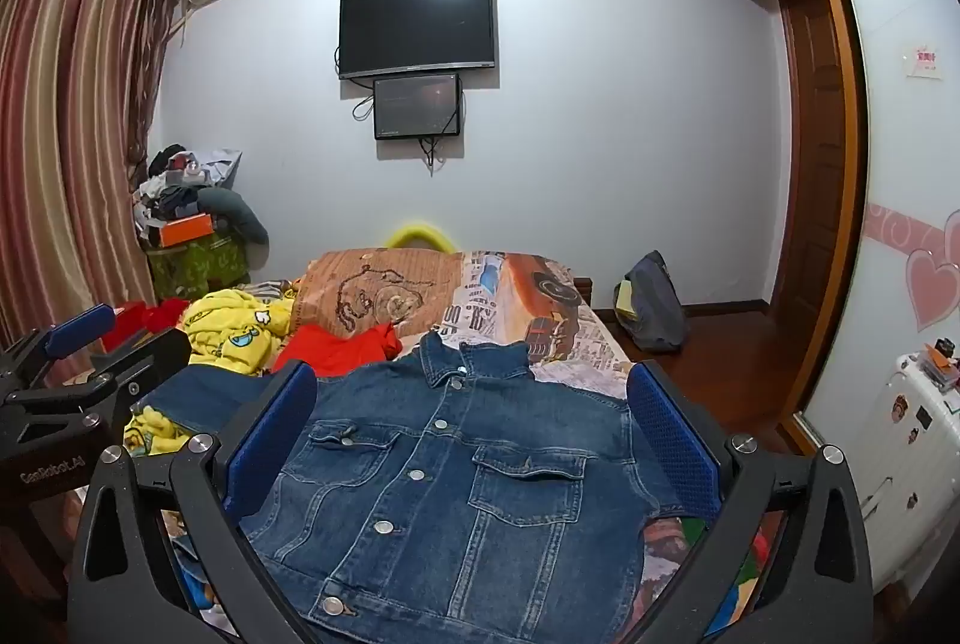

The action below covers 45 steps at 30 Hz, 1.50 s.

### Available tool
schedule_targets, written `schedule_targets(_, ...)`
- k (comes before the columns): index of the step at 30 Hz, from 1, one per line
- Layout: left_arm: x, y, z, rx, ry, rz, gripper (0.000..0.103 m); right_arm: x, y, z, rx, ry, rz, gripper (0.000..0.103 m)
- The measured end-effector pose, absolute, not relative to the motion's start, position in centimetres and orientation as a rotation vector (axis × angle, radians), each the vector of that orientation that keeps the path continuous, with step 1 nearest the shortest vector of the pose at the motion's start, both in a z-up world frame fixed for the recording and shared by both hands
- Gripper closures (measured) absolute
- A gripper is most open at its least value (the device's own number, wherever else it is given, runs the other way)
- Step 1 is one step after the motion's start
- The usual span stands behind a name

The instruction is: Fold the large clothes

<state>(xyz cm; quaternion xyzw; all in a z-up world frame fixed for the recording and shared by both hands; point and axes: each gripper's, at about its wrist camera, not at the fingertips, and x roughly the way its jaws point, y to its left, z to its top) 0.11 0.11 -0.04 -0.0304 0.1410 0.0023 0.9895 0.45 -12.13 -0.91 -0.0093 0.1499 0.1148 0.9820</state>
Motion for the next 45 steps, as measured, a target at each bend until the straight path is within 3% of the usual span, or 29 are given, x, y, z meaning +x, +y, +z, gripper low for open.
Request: schedule_targets(45, 1.1, 1.5, -0.8, -0.115, 0.312, 0.021, 0.0, 1.0, -12.2, -1.0, -0.003, 0.32, 0.242, 0.0)
